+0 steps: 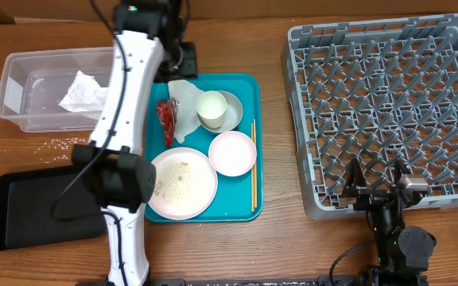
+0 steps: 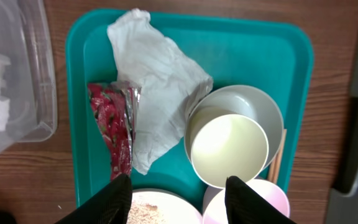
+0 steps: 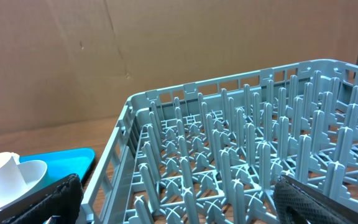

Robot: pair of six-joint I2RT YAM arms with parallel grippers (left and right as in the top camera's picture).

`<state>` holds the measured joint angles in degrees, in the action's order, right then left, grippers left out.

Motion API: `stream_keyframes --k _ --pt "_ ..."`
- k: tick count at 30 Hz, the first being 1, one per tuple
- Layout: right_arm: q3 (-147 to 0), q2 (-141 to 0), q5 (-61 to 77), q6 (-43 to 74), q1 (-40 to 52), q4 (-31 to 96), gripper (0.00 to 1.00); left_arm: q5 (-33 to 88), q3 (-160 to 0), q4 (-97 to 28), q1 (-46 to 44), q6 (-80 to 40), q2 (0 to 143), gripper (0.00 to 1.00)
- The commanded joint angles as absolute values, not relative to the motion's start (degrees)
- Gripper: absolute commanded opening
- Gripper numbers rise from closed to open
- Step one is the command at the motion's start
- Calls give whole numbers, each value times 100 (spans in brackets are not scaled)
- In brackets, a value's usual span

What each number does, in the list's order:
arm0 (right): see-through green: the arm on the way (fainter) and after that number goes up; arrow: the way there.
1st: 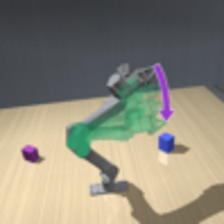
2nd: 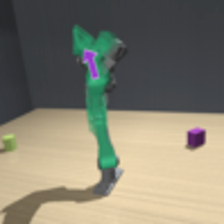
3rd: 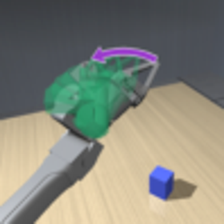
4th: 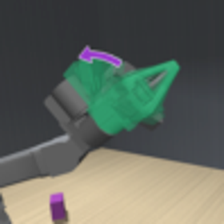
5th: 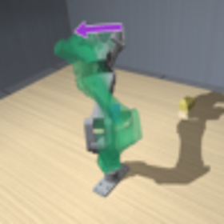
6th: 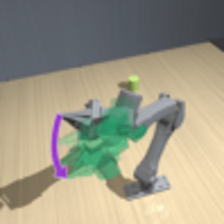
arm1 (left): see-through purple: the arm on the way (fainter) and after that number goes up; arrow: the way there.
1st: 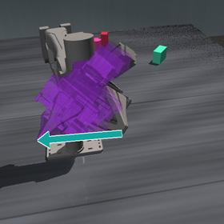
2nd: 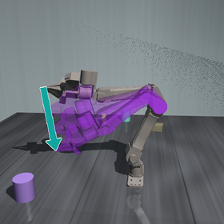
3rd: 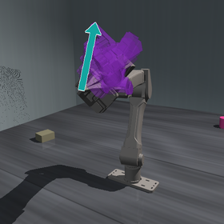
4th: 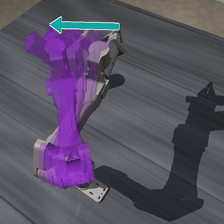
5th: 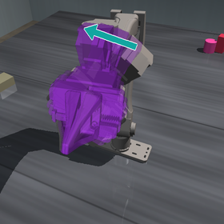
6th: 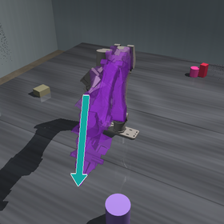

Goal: Sort waste into correct bins and load items into the dishwasher
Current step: 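Reach the left gripper back to the tray and grasp the red wrapper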

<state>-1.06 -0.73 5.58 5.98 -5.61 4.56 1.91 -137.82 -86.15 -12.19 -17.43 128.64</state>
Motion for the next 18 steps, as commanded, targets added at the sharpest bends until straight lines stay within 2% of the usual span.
stream_keyframes --k 1,12,18 --pt "-45 -16 565 596 -580 432 100 -432 -13802 -8735 -1229 -2163 13358 51" --pt "-45 -16 565 596 -580 434 100 -517 -13802 -9080 -888 -2641 14282 46" --pt "-45 -16 565 596 -580 434 100 -495 -13802 -9039 -764 -2349 14315 52"
